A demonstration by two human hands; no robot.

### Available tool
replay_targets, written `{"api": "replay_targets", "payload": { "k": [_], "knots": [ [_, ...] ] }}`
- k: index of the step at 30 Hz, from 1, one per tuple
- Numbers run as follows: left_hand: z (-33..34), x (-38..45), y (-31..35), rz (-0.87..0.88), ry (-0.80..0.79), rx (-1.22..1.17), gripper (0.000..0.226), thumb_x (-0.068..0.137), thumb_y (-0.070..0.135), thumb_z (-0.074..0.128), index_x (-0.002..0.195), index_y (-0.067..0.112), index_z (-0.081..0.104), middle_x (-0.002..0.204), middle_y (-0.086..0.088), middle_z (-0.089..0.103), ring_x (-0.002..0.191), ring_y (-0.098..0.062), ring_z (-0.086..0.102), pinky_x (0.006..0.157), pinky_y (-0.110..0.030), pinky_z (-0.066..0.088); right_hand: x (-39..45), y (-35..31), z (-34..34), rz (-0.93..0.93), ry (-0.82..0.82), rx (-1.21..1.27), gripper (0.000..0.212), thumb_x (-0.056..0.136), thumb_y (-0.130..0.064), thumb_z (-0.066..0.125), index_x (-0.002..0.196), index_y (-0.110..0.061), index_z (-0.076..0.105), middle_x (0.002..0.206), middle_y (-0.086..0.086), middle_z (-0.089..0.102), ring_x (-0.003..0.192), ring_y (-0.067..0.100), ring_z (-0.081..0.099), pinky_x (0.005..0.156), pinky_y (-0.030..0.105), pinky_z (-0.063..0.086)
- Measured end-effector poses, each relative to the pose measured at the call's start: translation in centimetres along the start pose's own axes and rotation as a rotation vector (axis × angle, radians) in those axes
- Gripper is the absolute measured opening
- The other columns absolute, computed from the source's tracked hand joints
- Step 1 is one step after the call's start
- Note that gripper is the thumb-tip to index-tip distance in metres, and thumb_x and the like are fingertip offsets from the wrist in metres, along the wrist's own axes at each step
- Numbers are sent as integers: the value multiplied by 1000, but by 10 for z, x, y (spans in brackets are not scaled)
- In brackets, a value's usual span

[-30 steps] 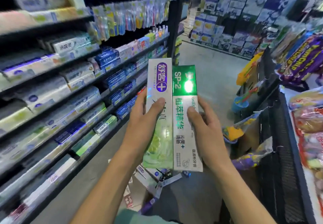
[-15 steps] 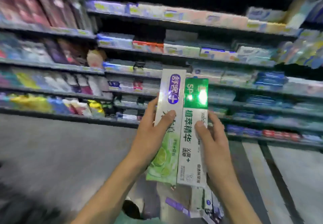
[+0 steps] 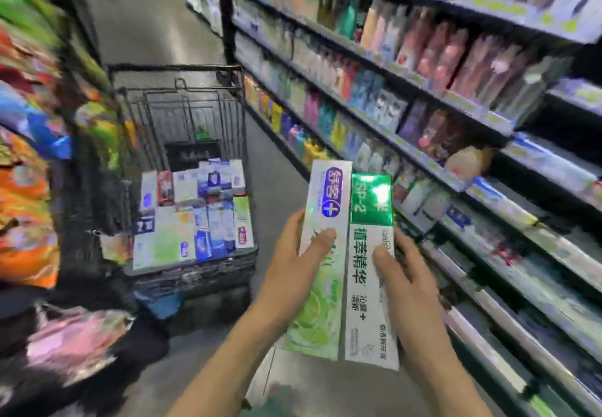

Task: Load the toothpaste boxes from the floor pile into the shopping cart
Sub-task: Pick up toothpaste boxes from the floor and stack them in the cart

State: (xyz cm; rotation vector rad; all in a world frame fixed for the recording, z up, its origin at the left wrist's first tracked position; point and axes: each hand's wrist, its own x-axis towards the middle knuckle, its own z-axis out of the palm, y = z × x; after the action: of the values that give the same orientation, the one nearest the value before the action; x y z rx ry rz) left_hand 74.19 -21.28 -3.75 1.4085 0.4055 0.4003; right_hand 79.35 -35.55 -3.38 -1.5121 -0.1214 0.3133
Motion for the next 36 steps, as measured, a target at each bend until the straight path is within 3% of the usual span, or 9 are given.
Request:
{"api": "replay_targets", "payload": {
  "k": [7, 9, 12, 13, 17, 23, 26, 28, 36],
  "knots": [
    [-127, 62, -5, -78, 194, 26, 63, 81, 64, 68, 138, 45, 49, 131, 24, 63, 125, -2, 58, 111, -42, 44, 61, 23, 136, 113, -202, -60, 37, 100, -23, 59, 135, -35, 57, 105, 5, 75, 90, 26, 75, 84, 49, 60],
    [-152, 74, -9, -90, 234, 10, 53, 83, 62, 67, 132, 50, 50, 124, 33, 63, 122, 8, 55, 110, -30, 44, 75, 29, 165, 141, -258, -71, 35, 100, -25, 59, 134, -36, 58, 98, 1, 76, 87, 26, 76, 79, 46, 60],
    [-176, 93, -12, -141, 312, -4, 23, 101, 32, 60, 106, 49, 47, 84, 59, 53, 87, 37, 47, 76, 6, 37, 98, 38, 198, 158, -330, -93, 31, 101, -25, 59, 129, -37, 60, 96, -3, 76, 87, 21, 76, 69, 31, 59],
    [-181, 100, -15, -165, 314, -16, 23, 101, 30, 58, 104, 48, 45, 82, 59, 51, 86, 37, 45, 75, 6, 34, 107, 42, 207, 166, -347, -100, 29, 100, -29, 62, 128, -38, 61, 101, -4, 76, 92, 18, 75, 74, 30, 59],
    [-205, 133, -40, -210, 431, -53, 45, 97, 39, 61, 133, 48, 35, 133, 33, 39, 126, 9, 32, 104, -18, 25, 150, 62, 237, 241, -387, -87, 63, 72, -62, 69, 131, -42, 60, 131, -5, 66, 120, 21, 65, 106, 53, 49],
    [-216, 196, -59, -230, 610, -85, 27, 100, 18, 60, 113, 39, 49, 111, 24, 59, 85, 31, 52, 76, 2, 40, 230, 91, 275, 343, -511, -81, 50, 80, -49, 69, 129, -41, 61, 122, 3, 70, 118, 31, 64, 106, 60, 46],
    [-217, 235, -59, -262, 728, -27, 29, 98, 20, 62, 126, 25, 57, 119, 4, 72, 107, -3, 67, 100, -30, 52, 277, 101, 286, 392, -558, -89, 37, 101, -28, 60, 137, -34, 57, 119, 3, 72, 115, 28, 67, 106, 58, 47],
    [-215, 259, -56, -265, 768, -29, 29, 97, 27, 66, 125, 24, 58, 115, 4, 74, 110, -16, 68, 102, -45, 51, 306, 103, 292, 413, -601, -105, 37, 103, -28, 57, 138, -37, 56, 125, -3, 69, 118, 20, 65, 108, 55, 46],
    [-219, 331, -62, -297, 865, 11, 33, 95, 32, 68, 126, 26, 58, 114, 7, 74, 113, -17, 68, 106, -51, 47, 389, 113, 331, 487, -781, -104, 39, 104, -33, 53, 143, -35, 52, 130, -14, 67, 116, 5, 65, 100, 35, 54]
  ]
}}
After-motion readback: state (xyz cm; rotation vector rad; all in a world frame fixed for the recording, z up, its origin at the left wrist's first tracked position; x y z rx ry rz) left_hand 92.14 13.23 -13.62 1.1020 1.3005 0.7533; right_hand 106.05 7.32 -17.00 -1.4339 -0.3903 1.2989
